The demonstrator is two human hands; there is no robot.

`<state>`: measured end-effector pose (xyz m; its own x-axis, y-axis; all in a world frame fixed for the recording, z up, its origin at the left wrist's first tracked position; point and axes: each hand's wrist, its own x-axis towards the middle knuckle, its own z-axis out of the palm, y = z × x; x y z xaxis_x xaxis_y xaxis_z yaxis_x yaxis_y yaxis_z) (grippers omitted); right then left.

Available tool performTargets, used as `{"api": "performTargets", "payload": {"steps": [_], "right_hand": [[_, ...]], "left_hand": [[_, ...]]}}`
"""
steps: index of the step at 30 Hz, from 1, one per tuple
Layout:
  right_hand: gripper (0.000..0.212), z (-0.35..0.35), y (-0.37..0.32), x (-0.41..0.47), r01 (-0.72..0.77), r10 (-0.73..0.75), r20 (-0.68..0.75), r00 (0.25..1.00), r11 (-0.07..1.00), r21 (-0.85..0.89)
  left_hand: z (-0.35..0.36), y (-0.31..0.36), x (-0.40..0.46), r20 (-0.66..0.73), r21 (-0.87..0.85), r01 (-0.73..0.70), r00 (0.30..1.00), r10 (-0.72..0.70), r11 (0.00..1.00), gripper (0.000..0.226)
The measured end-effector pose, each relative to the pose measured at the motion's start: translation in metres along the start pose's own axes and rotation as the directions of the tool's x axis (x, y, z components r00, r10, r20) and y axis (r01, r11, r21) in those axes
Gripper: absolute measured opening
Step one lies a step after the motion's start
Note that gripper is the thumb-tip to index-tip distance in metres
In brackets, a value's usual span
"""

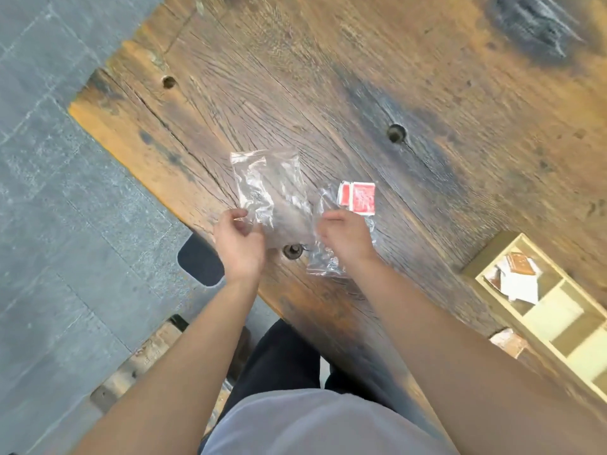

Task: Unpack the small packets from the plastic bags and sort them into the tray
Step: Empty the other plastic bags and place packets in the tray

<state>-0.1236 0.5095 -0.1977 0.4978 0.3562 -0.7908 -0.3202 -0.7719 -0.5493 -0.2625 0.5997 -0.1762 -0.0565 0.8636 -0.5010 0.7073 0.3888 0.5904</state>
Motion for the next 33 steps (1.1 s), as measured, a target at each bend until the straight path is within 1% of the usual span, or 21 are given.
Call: {"api": "performTargets", "payload": {"steps": [3, 4, 7, 9, 11, 12, 13, 14, 15, 16, 17, 19, 21, 22, 24, 26, 29, 30, 31, 32, 33], "right_hand": [[0.023, -0.031, 0.042, -0.009, -0.067, 0.087, -0.190, 0.978, 0.992, 0.110], [0.020, -0.040, 0.054, -0.011, -0.077, 0.111, -0.237, 0.965, 0.986, 0.148], [0.015, -0.059, 0.083, -0.015, -0.102, 0.146, -0.346, 0.927, 0.984, 0.143], [0.016, -0.065, 0.090, -0.014, -0.122, 0.168, -0.349, 0.922, 0.981, 0.151], [0.020, -0.067, 0.093, -0.012, -0.127, 0.162, -0.318, 0.934, 0.984, 0.127], [0.022, -0.067, 0.091, -0.011, -0.124, 0.155, -0.297, 0.942, 0.985, 0.121], [0.023, -0.065, 0.090, -0.010, -0.118, 0.150, -0.277, 0.949, 0.985, 0.127], [0.025, -0.064, 0.087, -0.008, -0.117, 0.150, -0.255, 0.955, 0.983, 0.139], [0.025, -0.062, 0.083, -0.007, -0.123, 0.155, -0.234, 0.960, 0.982, 0.144], [0.025, -0.060, 0.080, -0.005, -0.134, 0.162, -0.216, 0.963, 0.981, 0.140], [0.025, -0.058, 0.078, -0.004, -0.143, 0.170, -0.207, 0.964, 0.980, 0.138], [0.023, -0.055, 0.075, -0.003, -0.150, 0.172, -0.193, 0.966, 0.981, 0.127], [0.014, -0.054, 0.074, -0.001, -0.133, 0.147, -0.160, 0.976, 0.987, 0.095], [0.010, -0.054, 0.073, 0.000, -0.124, 0.136, -0.140, 0.981, 0.988, 0.091], [0.006, -0.056, 0.072, 0.001, -0.120, 0.133, -0.104, 0.986, 0.985, 0.124], [0.005, -0.061, 0.072, -0.004, -0.143, 0.162, -0.073, 0.984, 0.966, 0.217], [0.008, -0.075, 0.080, -0.016, -0.181, 0.208, -0.055, 0.977, 0.931, 0.318], [0.008, -0.081, 0.083, -0.021, -0.192, 0.224, -0.057, 0.973, 0.920, 0.342], [0.007, -0.088, 0.086, -0.027, -0.197, 0.235, -0.061, 0.970, 0.908, 0.370], [0.008, -0.094, 0.090, -0.032, -0.203, 0.246, -0.060, 0.967, 0.895, 0.398], [0.008, -0.101, 0.095, -0.038, -0.206, 0.251, -0.054, 0.967, 0.883, 0.422]], "left_hand": [[0.023, -0.017, -0.044, 0.053, -0.051, 0.041, 0.998, -0.039, 0.998, 0.024], [0.030, -0.025, -0.057, 0.052, -0.048, 0.034, 0.998, -0.031, 0.998, 0.024], [0.045, -0.042, -0.083, 0.059, 0.022, 0.005, 0.998, -0.006, 1.000, 0.019], [0.046, -0.045, -0.084, 0.043, 0.036, 0.080, 0.996, -0.081, 0.996, 0.019], [0.043, -0.044, -0.072, -0.057, -0.032, 0.202, 0.977, -0.204, 0.979, 0.023], [0.040, -0.042, -0.066, -0.094, -0.058, 0.224, 0.969, -0.229, 0.973, 0.025], [0.036, -0.040, -0.062, -0.095, -0.054, 0.208, 0.973, -0.212, 0.977, 0.023], [0.035, -0.036, -0.061, -0.050, -0.024, 0.172, 0.984, -0.173, 0.985, 0.017], [0.036, -0.031, -0.066, 0.030, 0.012, 0.143, 0.989, -0.143, 0.990, 0.010], [0.040, -0.028, -0.073, 0.131, 0.037, 0.146, 0.980, -0.150, 0.989, 0.004], [0.045, -0.027, -0.084, 0.232, 0.051, 0.189, 0.953, -0.196, 0.981, 0.003], [0.056, -0.034, -0.100, 0.375, 0.043, 0.381, 0.851, -0.369, 0.923, 0.004], [0.064, -0.043, -0.105, 0.478, -0.035, 0.598, 0.713, -0.512, 0.801, 0.008], [0.067, -0.046, -0.105, 0.531, -0.099, 0.677, 0.655, -0.537, 0.729, 0.009], [0.069, -0.044, -0.102, 0.616, -0.229, 0.784, 0.576, -0.538, 0.577, 0.014], [0.072, -0.037, -0.099, 0.652, -0.336, 0.824, 0.553, -0.519, 0.456, 0.023], [0.076, -0.020, -0.099, 0.640, -0.452, 0.821, 0.571, -0.514, 0.348, 0.019], [0.077, -0.017, -0.100, 0.634, -0.472, 0.818, 0.573, -0.519, 0.328, 0.019], [0.078, -0.013, -0.102, 0.625, -0.477, 0.815, 0.578, -0.524, 0.330, 0.020], [0.080, -0.010, -0.105, 0.622, -0.474, 0.811, 0.585, -0.521, 0.343, 0.023], [0.080, -0.005, -0.109, 0.616, -0.461, 0.802, 0.597, -0.514, 0.380, 0.024]]}}
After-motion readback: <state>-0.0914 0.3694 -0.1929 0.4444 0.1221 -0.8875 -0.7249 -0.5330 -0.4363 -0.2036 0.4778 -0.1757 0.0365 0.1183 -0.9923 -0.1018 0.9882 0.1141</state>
